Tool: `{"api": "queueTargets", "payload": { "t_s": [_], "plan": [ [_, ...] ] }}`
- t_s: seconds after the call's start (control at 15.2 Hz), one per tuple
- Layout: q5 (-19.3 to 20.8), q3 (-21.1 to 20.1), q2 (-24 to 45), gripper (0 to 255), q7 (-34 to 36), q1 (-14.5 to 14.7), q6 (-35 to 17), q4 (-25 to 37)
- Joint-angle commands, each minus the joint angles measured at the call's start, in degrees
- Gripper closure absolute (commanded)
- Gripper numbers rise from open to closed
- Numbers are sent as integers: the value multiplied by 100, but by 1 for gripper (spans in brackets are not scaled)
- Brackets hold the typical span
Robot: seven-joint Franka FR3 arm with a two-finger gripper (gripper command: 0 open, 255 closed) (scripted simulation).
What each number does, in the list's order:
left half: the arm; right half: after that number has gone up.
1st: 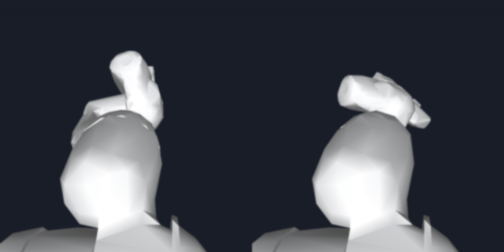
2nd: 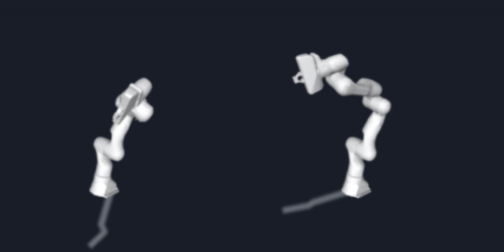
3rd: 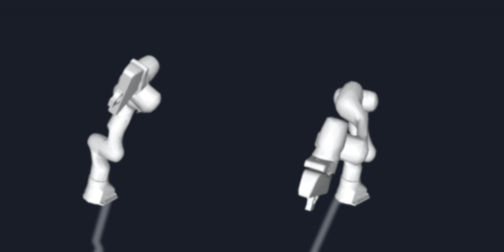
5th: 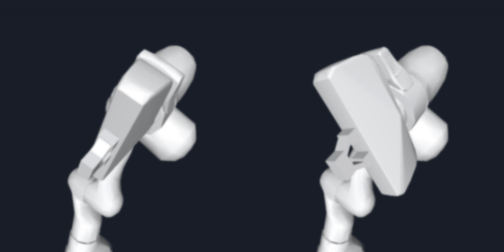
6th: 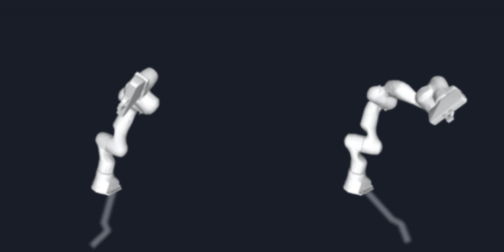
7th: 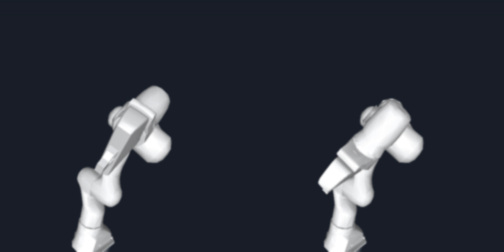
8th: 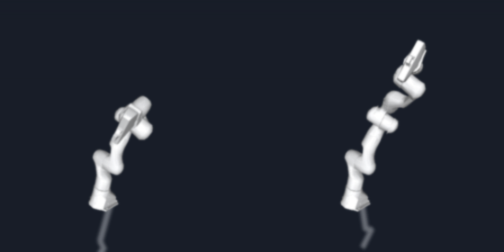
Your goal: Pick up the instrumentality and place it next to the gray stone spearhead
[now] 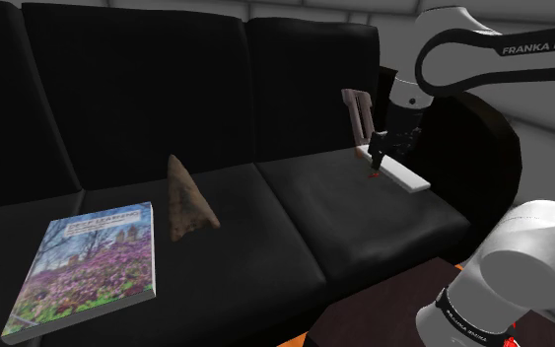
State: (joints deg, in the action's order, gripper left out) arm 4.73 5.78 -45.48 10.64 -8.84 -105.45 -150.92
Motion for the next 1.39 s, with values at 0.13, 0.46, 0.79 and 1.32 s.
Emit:
{"api": "queueTargets", "payload": {
  "t_s": [0.13, 0.46, 0.79, 1.32],
  "plan": [
    [-382, -507, 241, 255, 578, 314, -96, 131],
    [-780, -1107, 709, 255, 1259, 649, -254, 445],
    [-1055, -1675, 1326, 255, 1919, 895, -415, 925],
    [-1144, -2518, 2542, 255, 2992, 1121, -593, 2011]
  ]
}}
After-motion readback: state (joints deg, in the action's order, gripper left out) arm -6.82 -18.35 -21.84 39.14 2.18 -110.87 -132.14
